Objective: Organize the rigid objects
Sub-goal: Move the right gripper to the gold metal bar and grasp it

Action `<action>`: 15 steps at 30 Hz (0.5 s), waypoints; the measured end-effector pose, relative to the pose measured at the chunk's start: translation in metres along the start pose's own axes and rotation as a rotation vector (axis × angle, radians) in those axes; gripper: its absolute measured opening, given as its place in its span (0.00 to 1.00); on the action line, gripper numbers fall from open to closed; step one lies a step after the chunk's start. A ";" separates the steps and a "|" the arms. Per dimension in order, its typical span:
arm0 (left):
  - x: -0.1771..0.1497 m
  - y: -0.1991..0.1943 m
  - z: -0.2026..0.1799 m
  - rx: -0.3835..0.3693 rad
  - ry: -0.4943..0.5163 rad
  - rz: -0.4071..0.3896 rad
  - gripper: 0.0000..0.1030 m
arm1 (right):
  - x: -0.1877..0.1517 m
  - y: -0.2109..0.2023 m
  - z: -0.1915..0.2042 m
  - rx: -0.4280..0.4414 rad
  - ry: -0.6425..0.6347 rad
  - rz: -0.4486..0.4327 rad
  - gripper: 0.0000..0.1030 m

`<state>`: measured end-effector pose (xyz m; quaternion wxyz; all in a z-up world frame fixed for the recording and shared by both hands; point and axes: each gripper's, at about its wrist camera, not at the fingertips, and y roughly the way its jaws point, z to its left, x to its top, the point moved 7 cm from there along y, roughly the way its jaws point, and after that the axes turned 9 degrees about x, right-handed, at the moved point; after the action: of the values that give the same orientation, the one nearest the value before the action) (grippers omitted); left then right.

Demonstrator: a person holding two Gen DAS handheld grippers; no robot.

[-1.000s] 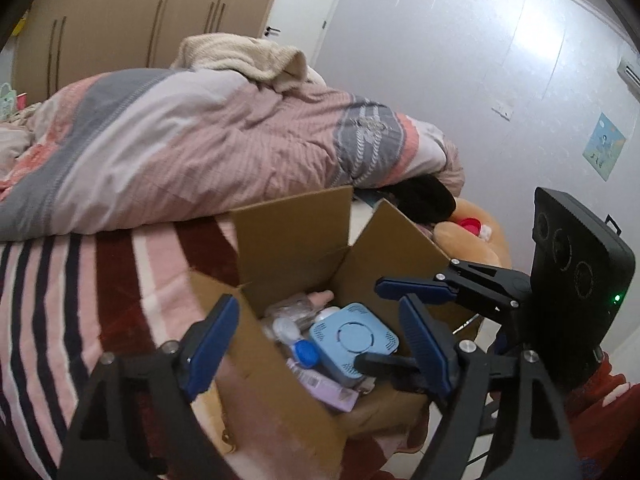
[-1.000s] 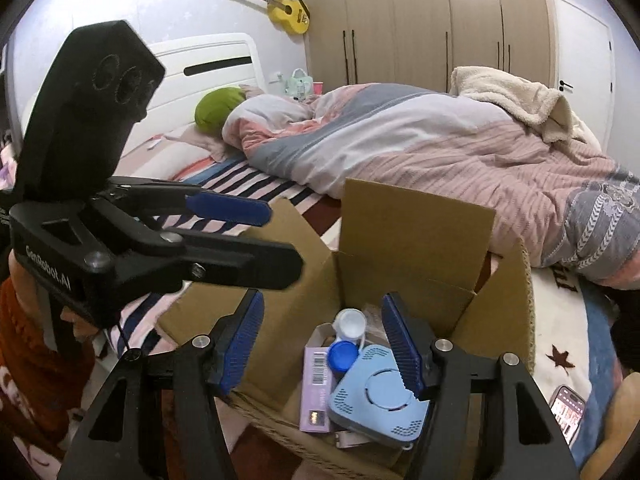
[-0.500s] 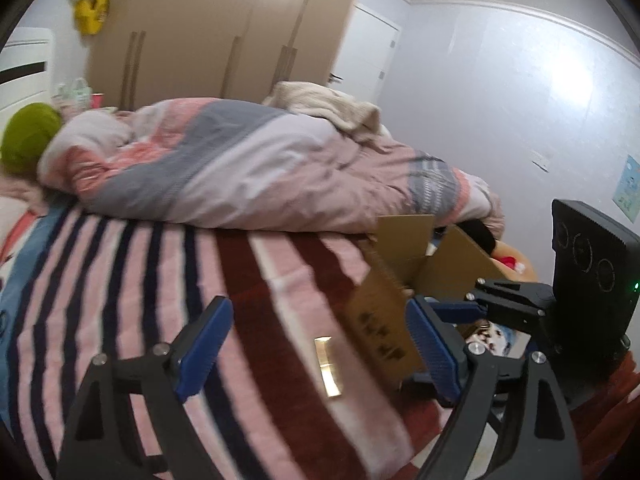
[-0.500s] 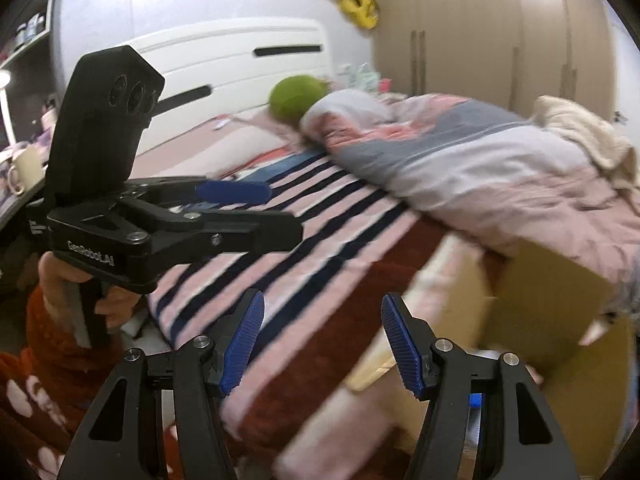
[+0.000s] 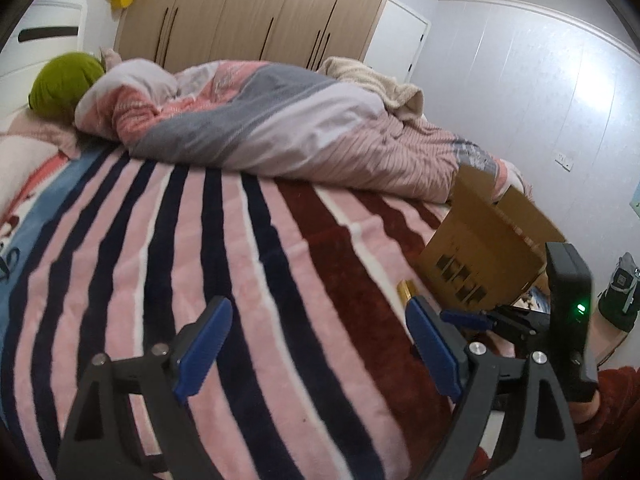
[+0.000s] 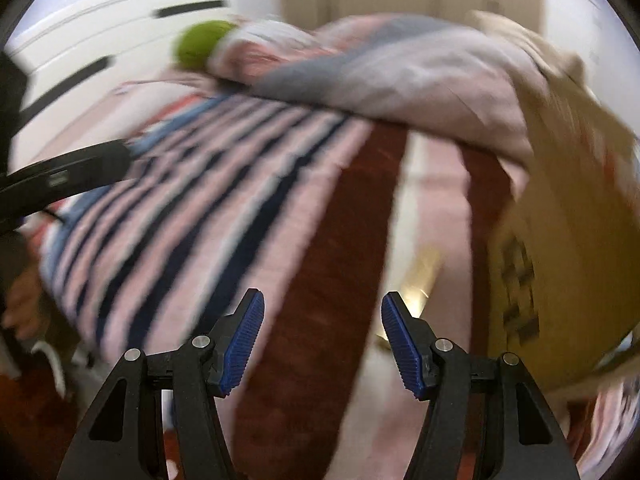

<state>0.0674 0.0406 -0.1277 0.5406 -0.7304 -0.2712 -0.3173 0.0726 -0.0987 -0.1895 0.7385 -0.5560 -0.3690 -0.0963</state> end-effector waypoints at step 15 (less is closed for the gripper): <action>-0.019 0.033 0.012 -0.045 -0.037 0.056 0.84 | -0.005 0.040 -0.051 -0.232 0.086 -0.039 0.13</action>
<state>0.0812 0.0426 -0.1653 0.5276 -0.7553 -0.2537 -0.2945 0.1136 -0.1313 -0.2280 0.6825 -0.6258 -0.3339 -0.1764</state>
